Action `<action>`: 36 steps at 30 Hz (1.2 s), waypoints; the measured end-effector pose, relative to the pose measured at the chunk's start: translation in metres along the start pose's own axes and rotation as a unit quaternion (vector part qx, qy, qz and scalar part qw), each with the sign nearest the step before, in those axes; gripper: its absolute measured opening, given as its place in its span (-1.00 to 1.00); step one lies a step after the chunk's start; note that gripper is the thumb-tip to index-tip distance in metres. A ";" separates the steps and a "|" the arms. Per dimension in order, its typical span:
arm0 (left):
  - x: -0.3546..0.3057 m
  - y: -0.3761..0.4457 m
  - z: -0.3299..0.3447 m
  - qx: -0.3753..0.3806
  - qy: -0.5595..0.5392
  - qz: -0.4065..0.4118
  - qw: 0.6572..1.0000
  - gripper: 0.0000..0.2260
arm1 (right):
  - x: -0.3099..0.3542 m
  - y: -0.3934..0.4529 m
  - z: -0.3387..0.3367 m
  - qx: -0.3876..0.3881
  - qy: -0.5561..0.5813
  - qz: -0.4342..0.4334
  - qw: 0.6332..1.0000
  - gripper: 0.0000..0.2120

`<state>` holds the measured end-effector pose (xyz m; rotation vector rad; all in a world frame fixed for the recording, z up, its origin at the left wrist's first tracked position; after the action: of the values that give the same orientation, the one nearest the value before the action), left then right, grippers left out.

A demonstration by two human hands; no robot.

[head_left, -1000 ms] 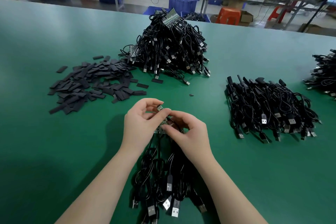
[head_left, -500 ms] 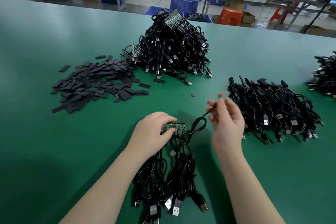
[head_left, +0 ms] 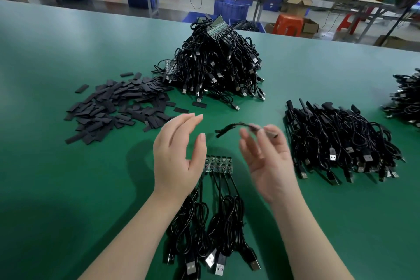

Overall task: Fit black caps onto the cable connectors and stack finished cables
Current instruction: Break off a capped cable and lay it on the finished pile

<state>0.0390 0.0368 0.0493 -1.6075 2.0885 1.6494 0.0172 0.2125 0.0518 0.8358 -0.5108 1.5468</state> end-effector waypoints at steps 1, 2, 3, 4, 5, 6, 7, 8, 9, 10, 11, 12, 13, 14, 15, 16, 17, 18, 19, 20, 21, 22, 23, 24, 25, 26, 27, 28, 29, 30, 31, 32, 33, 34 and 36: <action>-0.004 0.000 -0.001 -0.010 0.013 0.041 0.999 -0.70 | -0.006 -0.003 0.007 0.048 -0.061 0.001 0.997 -0.82; -0.008 -0.001 0.000 -0.008 0.030 0.079 0.996 -0.70 | -0.012 -0.005 0.013 0.091 -0.142 -0.009 0.986 -0.78; -0.011 -0.002 0.001 0.009 0.046 0.106 0.993 -0.69 | -0.018 -0.007 0.017 0.124 -0.226 -0.023 0.966 -0.76; -0.013 -0.003 0.003 0.038 0.061 0.115 0.991 -0.69 | -0.024 -0.008 0.019 0.144 -0.303 -0.034 0.941 -0.76; -0.013 -0.004 0.005 0.079 0.070 0.106 0.989 -0.68 | -0.028 -0.009 0.019 0.150 -0.363 -0.038 0.919 -0.75; -0.013 -0.004 0.008 0.129 0.075 0.083 0.985 -0.66 | -0.030 -0.008 0.017 0.144 -0.413 -0.039 0.899 -0.71; -0.012 -0.005 0.010 0.185 0.074 0.051 0.979 -0.64 | -0.030 -0.008 0.014 0.128 -0.455 -0.037 0.880 -0.65; -0.010 -0.006 0.013 0.238 0.071 0.020 0.968 -0.62 | -0.029 -0.006 0.009 0.108 -0.492 -0.033 0.863 -0.60; -0.007 -0.007 0.016 0.280 0.067 -0.003 0.958 -0.62 | -0.027 -0.005 0.005 0.091 -0.523 -0.028 0.847 -0.57; -0.004 -0.008 0.018 0.305 0.062 -0.019 0.950 -0.64 | -0.026 -0.003 0.001 0.079 -0.545 -0.019 0.834 -0.56; 0.000 -0.009 0.019 0.313 0.056 -0.029 0.948 -0.65 | -0.026 -0.002 -0.002 0.072 -0.559 -0.008 0.826 -0.57; 0.002 -0.009 0.019 0.306 0.050 -0.036 0.950 -0.66 | -0.026 -0.001 -0.003 0.066 -0.565 -0.004 0.822 -0.59; 0.005 -0.008 0.019 0.294 0.045 -0.039 0.954 -0.66 | -0.026 0.001 -0.003 0.055 -0.565 -0.012 0.823 -0.59; 0.008 -0.006 0.019 0.283 0.047 -0.037 0.957 -0.68 | -0.025 0.005 -0.001 0.034 -0.562 -0.029 0.826 -0.58; 0.011 -0.005 0.019 0.281 0.053 -0.034 0.958 -0.70 | -0.023 0.009 0.002 0.006 -0.558 -0.045 0.829 -0.56; 0.014 -0.004 0.020 0.290 0.058 -0.031 0.955 -0.74 | -0.021 0.015 0.007 -0.025 -0.557 -0.060 0.828 -0.56; 0.017 -0.003 0.022 0.301 0.064 -0.026 0.951 -0.78 | -0.019 0.022 0.014 -0.045 -0.563 -0.075 0.822 -0.59; 0.017 -0.003 0.023 0.313 0.070 -0.019 0.947 -0.81 | -0.018 0.031 0.024 -0.044 -0.576 -0.086 0.812 -0.63; 0.016 -0.003 0.024 0.320 0.077 -0.005 0.944 -0.85 | -0.021 0.042 0.033 -0.021 -0.596 -0.084 0.798 -0.69; 0.014 -0.003 0.025 0.321 0.089 0.013 0.943 -0.90 | -0.026 0.054 0.044 0.020 -0.630 -0.066 0.774 -0.73; 0.013 -0.003 0.027 0.319 0.100 0.028 0.942 -0.96 | -0.035 0.067 0.054 0.067 -0.674 -0.037 0.735 -0.75; 0.010 -0.003 0.027 0.317 0.110 0.033 0.941 -0.93 | -0.046 0.079 0.063 0.108 -0.718 -0.006 0.687 -0.73; 0.009 -0.003 0.028 0.308 0.117 0.036 0.944 -0.85 | -0.057 0.091 0.070 0.137 -0.755 0.022 0.641 -0.68; 0.009 -0.002 0.028 0.296 0.120 0.034 0.947 -0.76 | -0.067 0.102 0.075 0.158 -0.780 0.040 0.605 -0.65; 0.009 -0.002 0.028 0.285 0.119 0.035 0.950 -0.70 | -0.078 0.111 0.079 0.177 -0.798 0.049 0.575 -0.63; 0.009 -0.001 0.028 0.280 0.114 0.036 0.953 -0.66 | -0.088 0.119 0.081 0.196 -0.812 0.056 0.547 -0.63; 0.010 -0.002 0.029 0.274 0.102 0.039 0.956 -0.66 | -0.097 0.125 0.082 0.214 -0.826 0.063 0.517 -0.65; 0.012 -0.003 0.030 0.270 0.089 0.037 0.958 -0.67 | -0.105 0.129 0.082 0.229 -0.840 0.073 0.486 -0.68; 0.014 -0.004 0.030 0.267 0.081 0.032 0.960 -0.68 | -0.110 0.132 0.081 0.240 -0.854 0.085 0.454 -0.70; 0.017 -0.004 0.031 0.270 0.083 0.023 0.959 -0.71 | -0.112 0.134 0.082 0.243 -0.865 0.096 0.429 -0.69; 0.021 -0.005 0.032 0.275 0.090 0.017 0.957 -0.75 | -0.112 0.136 0.082 0.241 -0.871 0.102 0.416 -0.67; 0.023 -0.005 0.033 0.284 0.095 0.012 0.954 -0.78 | -0.110 0.137 0.082 0.233 -0.875 0.100 0.413 -0.65; 0.023 -0.005 0.033 0.294 0.097 0.008 0.951 -0.79 | -0.108 0.138 0.082 0.224 -0.878 0.093 0.413 -0.63; 0.022 -0.004 0.034 0.301 0.099 0.007 0.949 -0.77 | -0.106 0.139 0.081 0.217 -0.879 0.087 0.416 -0.61; 0.020 0.000 0.033 0.306 0.112 0.025 0.945 -0.67 | -0.104 0.140 0.078 0.208 -0.869 0.085 0.440 -0.61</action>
<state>0.0124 0.0477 0.0234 -1.5692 2.4202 0.7106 -0.1031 0.0642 0.0438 2.7696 -1.6901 0.2544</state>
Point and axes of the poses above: each hand's wrist, its own y-axis towards the middle knuckle, its own z-axis out of the palm, x = y × z, the point moved 2 cm from there along y, towards the middle knuckle, and after that the axes turned 9 degrees about x, right-handed, at the moved point
